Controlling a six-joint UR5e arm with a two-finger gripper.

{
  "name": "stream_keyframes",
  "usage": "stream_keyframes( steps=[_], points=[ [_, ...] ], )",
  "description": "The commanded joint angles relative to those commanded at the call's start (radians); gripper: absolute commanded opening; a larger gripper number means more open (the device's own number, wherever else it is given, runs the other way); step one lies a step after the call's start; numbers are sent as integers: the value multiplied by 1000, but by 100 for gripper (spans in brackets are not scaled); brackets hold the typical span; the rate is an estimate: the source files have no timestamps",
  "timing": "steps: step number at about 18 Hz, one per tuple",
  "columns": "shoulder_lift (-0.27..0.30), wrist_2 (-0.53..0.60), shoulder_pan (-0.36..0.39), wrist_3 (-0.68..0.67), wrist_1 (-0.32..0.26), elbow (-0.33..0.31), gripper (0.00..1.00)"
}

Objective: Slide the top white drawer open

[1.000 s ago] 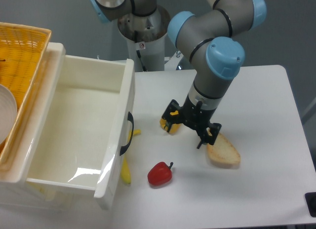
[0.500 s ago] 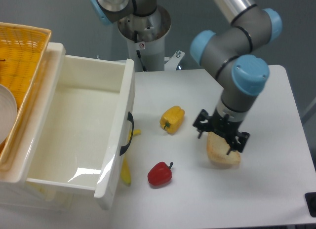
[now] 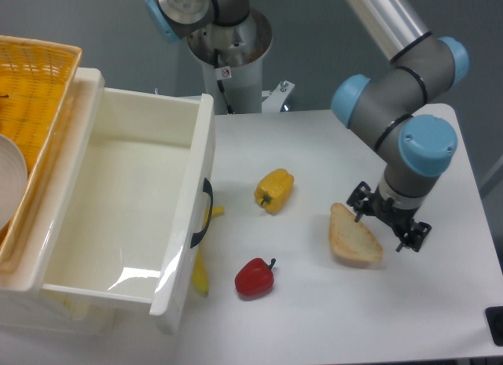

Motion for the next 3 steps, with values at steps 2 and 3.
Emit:
stream_keyframes(
  steps=[2, 3],
  points=[
    [0, 0, 0, 2, 0, 0, 100],
    [0, 0, 0, 2, 0, 0, 100]
  ],
)
